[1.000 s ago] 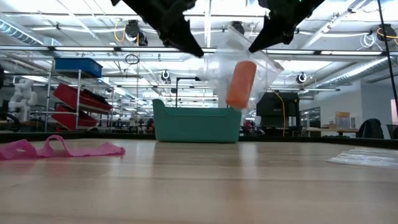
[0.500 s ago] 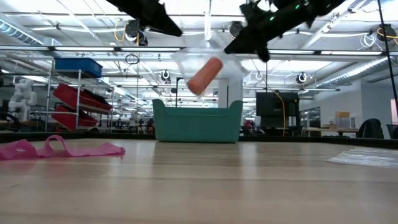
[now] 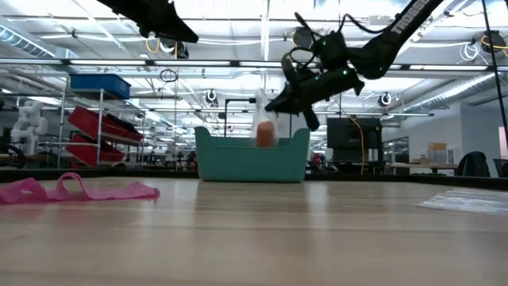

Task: Roll bandage
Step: Put the transparent zip bag into the green bin

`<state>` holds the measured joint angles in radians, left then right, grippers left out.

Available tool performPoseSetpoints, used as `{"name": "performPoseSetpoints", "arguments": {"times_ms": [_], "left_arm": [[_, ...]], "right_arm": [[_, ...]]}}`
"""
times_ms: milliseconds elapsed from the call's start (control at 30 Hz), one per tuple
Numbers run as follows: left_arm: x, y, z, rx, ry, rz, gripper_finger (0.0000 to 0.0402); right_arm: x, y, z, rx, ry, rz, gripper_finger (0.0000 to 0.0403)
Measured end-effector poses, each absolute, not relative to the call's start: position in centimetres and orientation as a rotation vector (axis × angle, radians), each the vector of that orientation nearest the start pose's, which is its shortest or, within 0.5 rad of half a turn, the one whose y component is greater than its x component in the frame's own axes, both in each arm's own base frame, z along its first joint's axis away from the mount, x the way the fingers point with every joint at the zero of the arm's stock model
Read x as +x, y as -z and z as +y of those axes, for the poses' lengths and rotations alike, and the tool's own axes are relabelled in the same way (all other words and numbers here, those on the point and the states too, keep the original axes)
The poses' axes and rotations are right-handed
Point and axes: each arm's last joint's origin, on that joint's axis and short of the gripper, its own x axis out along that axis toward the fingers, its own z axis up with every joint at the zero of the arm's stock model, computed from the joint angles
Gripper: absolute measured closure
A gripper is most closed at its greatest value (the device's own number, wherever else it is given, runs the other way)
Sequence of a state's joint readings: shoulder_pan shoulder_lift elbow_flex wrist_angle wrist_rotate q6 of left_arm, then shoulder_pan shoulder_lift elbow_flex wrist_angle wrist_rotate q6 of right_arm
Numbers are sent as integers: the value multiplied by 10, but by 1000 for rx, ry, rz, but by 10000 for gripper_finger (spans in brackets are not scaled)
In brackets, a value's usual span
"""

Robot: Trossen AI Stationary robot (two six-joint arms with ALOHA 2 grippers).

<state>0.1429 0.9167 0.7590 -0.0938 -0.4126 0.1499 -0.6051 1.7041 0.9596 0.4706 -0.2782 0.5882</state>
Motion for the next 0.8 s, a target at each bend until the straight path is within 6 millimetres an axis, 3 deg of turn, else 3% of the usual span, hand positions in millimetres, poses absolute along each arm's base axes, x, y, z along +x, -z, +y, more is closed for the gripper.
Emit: {"name": "performPoseSetpoints", "arguments": {"times_ms": [167,400,667,800], "left_arm": [[197,-312,40,166,-535,281,366],[198,-312,40,165,-535,279,366],[198,-312,40,164,-534,280,366],[198,-311,40,143,-536,276,366]], "right_arm": [[314,-207,-205,719,332,136,403],[317,-215,-202,745,216,68,403],[317,-206,-199,729,228,164,402],[316,-203,-199,693,242,204,382]]}}
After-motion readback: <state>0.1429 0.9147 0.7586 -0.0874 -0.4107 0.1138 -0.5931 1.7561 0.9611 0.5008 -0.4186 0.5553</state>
